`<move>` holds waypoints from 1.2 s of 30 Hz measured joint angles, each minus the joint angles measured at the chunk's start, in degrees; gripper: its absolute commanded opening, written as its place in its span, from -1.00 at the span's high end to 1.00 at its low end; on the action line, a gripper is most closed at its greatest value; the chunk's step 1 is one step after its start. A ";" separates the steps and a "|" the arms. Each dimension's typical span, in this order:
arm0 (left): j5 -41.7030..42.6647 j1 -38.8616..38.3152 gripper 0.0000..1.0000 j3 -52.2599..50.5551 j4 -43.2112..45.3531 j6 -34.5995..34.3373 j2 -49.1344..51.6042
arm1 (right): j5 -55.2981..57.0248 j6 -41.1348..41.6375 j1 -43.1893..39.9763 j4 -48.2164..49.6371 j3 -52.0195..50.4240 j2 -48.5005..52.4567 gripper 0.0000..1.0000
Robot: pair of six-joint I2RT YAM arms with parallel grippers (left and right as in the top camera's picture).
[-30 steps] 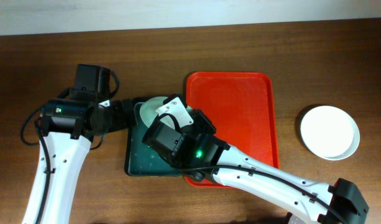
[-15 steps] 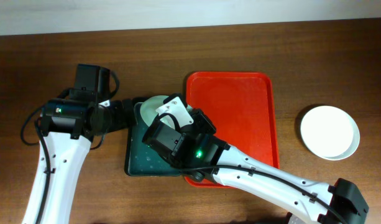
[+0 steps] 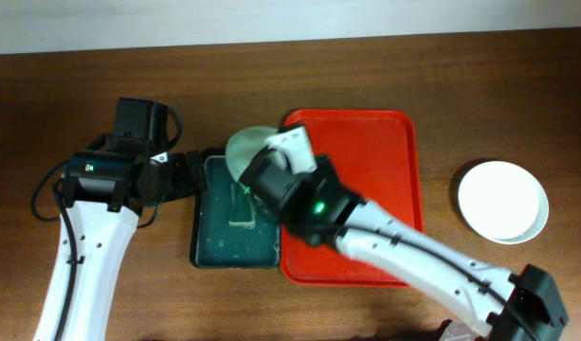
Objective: Clean dirty plates on tray and stack at the side
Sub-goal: 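Lift the plate with the right gripper and rinse it over the green tray, then carry the plate right and stack it on the plates beside the tray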
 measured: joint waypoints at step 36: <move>-0.15 0.00 -0.99 0.04 -0.04 0.00 0.00 | -70.64 -14.08 -81.05 -22.14 -12.59 -34.34 -0.19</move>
